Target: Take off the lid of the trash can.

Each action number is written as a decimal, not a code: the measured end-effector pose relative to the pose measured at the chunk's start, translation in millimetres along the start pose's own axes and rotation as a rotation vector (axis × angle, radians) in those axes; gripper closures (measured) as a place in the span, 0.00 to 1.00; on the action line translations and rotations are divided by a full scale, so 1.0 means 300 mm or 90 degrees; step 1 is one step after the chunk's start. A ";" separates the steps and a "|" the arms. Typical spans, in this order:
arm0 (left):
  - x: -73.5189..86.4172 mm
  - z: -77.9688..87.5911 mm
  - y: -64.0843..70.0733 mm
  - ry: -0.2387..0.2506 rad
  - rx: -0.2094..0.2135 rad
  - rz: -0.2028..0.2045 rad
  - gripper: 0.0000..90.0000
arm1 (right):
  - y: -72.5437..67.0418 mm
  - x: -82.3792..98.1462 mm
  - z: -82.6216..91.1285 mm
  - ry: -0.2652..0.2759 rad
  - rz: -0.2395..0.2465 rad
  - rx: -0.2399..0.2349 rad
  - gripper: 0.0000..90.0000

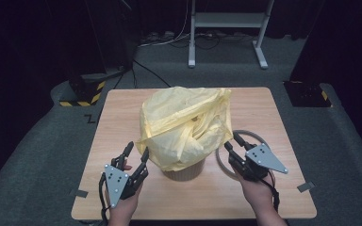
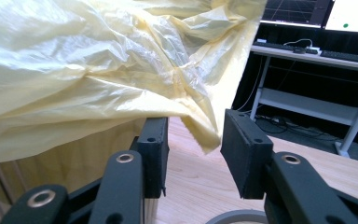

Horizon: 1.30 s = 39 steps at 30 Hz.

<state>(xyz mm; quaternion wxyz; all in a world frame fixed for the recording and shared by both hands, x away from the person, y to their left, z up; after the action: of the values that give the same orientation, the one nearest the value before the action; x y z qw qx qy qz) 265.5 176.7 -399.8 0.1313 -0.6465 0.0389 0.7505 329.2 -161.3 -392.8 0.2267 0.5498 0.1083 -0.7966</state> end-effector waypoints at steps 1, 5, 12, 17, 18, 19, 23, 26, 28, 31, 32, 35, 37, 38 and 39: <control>-0.005 0.001 0.002 0.003 -0.003 -0.003 0.56 | 0.003 0.003 0.006 0.002 0.000 -0.001 0.67; -0.030 0.007 0.003 0.012 -0.001 -0.005 0.56 | 0.009 0.028 0.032 0.004 -0.008 0.000 0.66; -0.083 -0.003 0.031 0.036 0.018 0.004 0.55 | 0.010 -0.003 0.079 0.044 -0.015 0.001 0.69; -0.134 -0.023 0.042 0.045 0.034 -0.012 0.54 | -0.040 -0.132 0.072 0.098 0.006 -0.023 0.71; -0.141 -0.031 0.038 0.040 0.042 -0.012 0.54 | -0.059 -0.157 0.059 0.104 0.014 -0.030 0.72; -0.147 -0.043 0.029 0.035 0.052 -0.009 0.54 | -0.073 -0.170 0.045 0.104 0.017 -0.033 0.73; -0.162 -0.088 -0.029 0.011 0.119 0.028 0.52 | -0.097 -0.167 -0.014 0.075 0.017 -0.044 0.75; -0.167 -0.118 -0.059 -0.024 0.136 0.035 0.57 | -0.102 -0.153 -0.029 0.081 0.013 -0.052 0.76; -0.167 -0.127 -0.073 -0.031 0.133 0.030 0.72 | -0.100 -0.154 -0.031 0.080 0.006 -0.060 0.76; -0.170 -0.136 -0.083 -0.030 0.109 0.012 0.90 | -0.098 -0.154 -0.033 0.080 0.009 -0.063 0.76; -0.173 -0.144 -0.092 -0.029 0.097 0.012 0.95 | -0.097 -0.153 -0.033 0.081 0.008 -0.065 0.76; -0.175 -0.194 -0.144 -0.038 0.062 0.026 0.99 | -0.096 -0.152 -0.033 0.083 0.008 -0.067 0.76; -0.165 -0.240 -0.181 -0.055 0.047 0.045 0.99 | -0.095 -0.152 -0.033 0.084 0.009 -0.068 0.77; -0.155 -0.270 -0.202 -0.068 0.041 0.051 0.99 | -0.096 -0.152 -0.034 0.083 0.007 -0.068 0.77; -0.139 -0.304 -0.222 -0.081 0.044 0.062 0.99 | -0.098 -0.153 -0.035 0.082 0.004 -0.068 0.78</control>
<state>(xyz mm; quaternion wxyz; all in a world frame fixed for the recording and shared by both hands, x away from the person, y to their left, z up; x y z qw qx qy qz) 374.8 213.9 -366.1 0.1194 -0.5900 0.0875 0.7937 337.3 -120.2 -356.6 0.2512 0.5873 0.1635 -0.7518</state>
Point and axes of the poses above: each handheld gripper's, and its own axes: z roughly backward along the jaws, x roughly out of its underside, y roughly to its right, the point moved 1 cm from there along -z, roughly forward along the jaws, and after that the axes turned 14 degrees about -y, right-handed, at the moved point
